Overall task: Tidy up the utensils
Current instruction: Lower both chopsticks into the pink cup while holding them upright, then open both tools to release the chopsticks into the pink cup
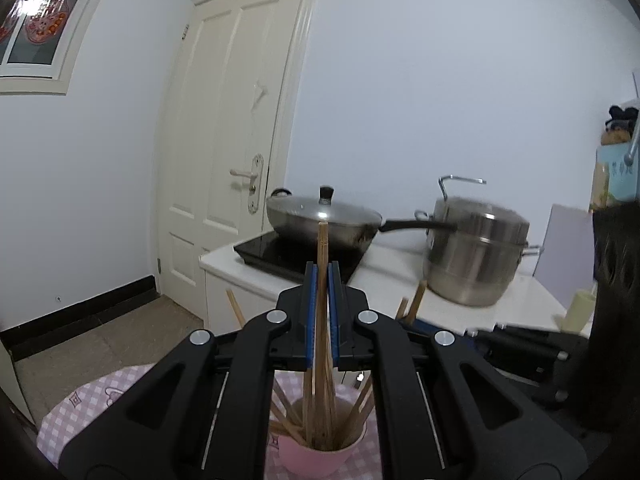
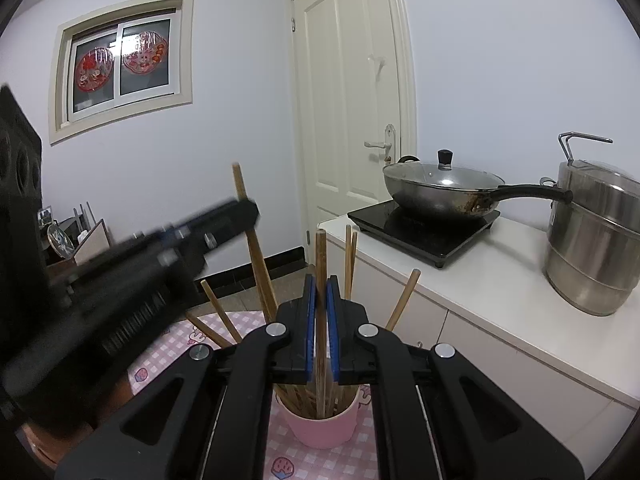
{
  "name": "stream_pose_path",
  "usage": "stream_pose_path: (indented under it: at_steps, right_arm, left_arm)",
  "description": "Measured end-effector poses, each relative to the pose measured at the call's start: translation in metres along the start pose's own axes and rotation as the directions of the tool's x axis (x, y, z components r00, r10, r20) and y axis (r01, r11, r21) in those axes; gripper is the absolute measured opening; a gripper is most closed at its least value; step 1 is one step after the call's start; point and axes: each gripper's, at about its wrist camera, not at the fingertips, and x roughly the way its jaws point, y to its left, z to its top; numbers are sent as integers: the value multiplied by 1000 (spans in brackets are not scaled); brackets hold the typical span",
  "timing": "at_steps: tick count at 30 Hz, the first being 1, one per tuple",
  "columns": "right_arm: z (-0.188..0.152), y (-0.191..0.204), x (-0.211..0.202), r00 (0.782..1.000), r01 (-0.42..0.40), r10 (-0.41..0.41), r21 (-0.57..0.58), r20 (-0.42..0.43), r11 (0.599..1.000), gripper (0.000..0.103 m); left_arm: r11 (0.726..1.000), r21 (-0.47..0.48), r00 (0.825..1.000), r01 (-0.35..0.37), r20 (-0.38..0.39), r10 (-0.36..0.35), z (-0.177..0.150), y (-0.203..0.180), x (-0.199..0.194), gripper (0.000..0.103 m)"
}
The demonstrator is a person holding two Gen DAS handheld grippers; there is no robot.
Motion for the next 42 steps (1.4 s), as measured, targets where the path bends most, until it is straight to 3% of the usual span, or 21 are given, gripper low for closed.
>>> stream_pose_path:
  at_steps: [17, 27, 29, 31, 32, 42]
  right_arm:
    - [-14, -2, 3, 999, 40, -39, 19, -31, 999, 5]
    - [-13, -1, -6, 999, 45, -44, 34, -27, 998, 8]
    - [-12, 1, -9, 999, 45, -44, 29, -23, 999, 15]
    - [-11, 3, -12, 999, 45, -45, 26, -18, 999, 18]
    - [-11, 4, -14, 999, 45, -45, 25, -14, 999, 19]
    - [-11, 13, -38, 999, 47, -47, 17, 19, 999, 24]
  left_arm:
    - [1000, -22, 994, 5, -108, -8, -24, 16, 12, 6]
    - [997, -66, 992, 47, -111, -54, -20, 22, 2, 7]
    - [996, -73, 992, 54, -112, -62, -20, 23, -1, 12]
    - [994, -88, 991, 61, -115, -71, -19, 25, -3, 33]
    - [993, -96, 990, 70, -115, -81, -19, 26, -5, 36]
    - [995, -92, 994, 48, -97, -57, -18, 36, -38, 46]
